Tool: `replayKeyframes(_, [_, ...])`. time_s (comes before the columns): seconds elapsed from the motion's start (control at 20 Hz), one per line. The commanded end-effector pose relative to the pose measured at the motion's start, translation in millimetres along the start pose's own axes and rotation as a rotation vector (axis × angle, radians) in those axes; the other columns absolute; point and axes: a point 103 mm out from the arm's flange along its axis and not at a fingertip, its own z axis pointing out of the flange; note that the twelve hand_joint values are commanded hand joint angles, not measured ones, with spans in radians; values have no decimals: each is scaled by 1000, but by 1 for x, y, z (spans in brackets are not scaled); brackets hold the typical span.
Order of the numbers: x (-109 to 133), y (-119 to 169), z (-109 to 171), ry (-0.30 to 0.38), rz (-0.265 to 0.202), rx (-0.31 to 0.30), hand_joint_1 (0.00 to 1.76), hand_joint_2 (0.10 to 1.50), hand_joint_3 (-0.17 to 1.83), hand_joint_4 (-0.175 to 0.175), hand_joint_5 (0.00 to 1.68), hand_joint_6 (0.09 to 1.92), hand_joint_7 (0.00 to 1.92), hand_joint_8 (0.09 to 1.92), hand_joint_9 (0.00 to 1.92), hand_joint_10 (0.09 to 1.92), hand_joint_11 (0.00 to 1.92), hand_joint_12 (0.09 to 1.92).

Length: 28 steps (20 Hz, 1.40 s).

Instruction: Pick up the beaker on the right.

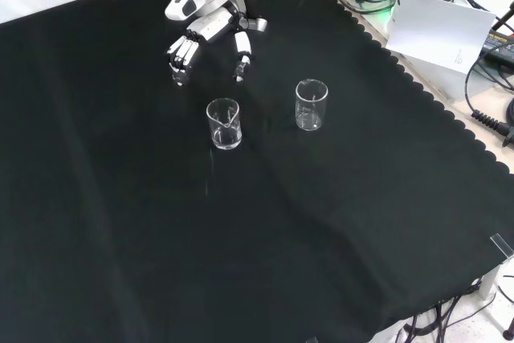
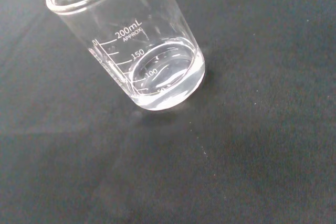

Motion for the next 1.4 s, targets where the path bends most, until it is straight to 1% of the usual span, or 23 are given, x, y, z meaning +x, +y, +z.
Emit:
replayKeyframes(0.05, [-4,6,16,63,-44,8,768,573,587,-34,378,87,216,698,341,686,0,1418])
replayKeyframes(0.2, [-3,11,25,76,-58,34,775,565,591,-33,378,87,199,685,317,669,0,1366])
replayKeyframes(0.4, [-1,18,36,92,-78,32,775,560,593,-32,370,87,178,672,293,658,0,1327])
replayKeyframes(0.55, [-1,23,43,114,-84,49,771,557,592,-32,369,87,177,671,292,657,0,1323])
replayKeyframes(0.9, [-5,29,52,139,-107,37,754,551,589,-33,373,87,187,674,301,659,0,1321])
replayKeyframes(1.0, [-4,30,54,156,-117,30,753,551,587,-34,385,87,203,680,310,662,0,1320])
replayKeyframes(1.15, [-2,33,58,182,-142,16,755,549,585,-36,399,87,224,686,328,663,0,1328])
replayKeyframes(1.4, [3,37,66,208,-177,19,757,547,582,-38,410,87,238,686,343,660,0,1339])
